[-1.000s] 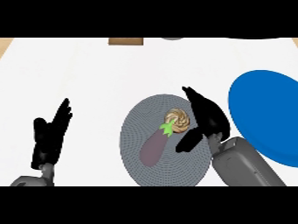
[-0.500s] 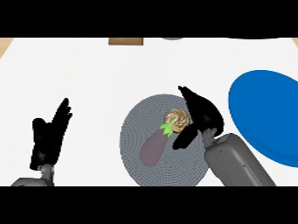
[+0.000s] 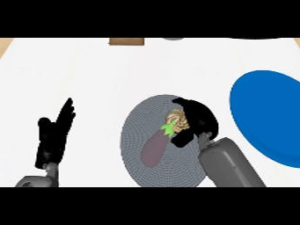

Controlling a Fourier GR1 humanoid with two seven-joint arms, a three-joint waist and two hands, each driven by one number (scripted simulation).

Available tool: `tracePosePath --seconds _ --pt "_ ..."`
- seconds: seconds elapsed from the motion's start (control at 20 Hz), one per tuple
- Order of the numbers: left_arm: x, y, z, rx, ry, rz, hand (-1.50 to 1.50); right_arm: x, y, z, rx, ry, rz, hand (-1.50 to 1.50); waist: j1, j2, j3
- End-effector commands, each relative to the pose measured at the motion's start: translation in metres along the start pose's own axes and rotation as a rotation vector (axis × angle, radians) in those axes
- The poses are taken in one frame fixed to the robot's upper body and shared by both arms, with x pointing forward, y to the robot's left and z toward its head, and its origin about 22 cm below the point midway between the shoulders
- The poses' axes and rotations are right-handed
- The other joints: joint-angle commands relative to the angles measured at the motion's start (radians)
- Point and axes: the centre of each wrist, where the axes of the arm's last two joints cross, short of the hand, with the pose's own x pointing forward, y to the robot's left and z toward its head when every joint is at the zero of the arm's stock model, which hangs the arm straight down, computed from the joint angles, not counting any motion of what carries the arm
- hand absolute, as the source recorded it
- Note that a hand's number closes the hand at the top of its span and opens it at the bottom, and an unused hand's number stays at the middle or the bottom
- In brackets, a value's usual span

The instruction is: Pick the cupcake from the placemat and place it in the plate

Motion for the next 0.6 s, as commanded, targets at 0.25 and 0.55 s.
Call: tracePosePath --seconds 0.25,0.55 --pt "-0.005 -0.009 0.009 0.005 0.021 0.009 0.00 -0.011 0.000 -0.010 -0.077 -0.060 0.083 1.50 0.001 0.000 0.000" --pt "-0.012 0.010 -0.005 0.003 0.008 0.014 0.00 -0.014 -0.003 -0.003 -0.282 -0.018 0.112 1.50 -0.004 0.001 0.000"
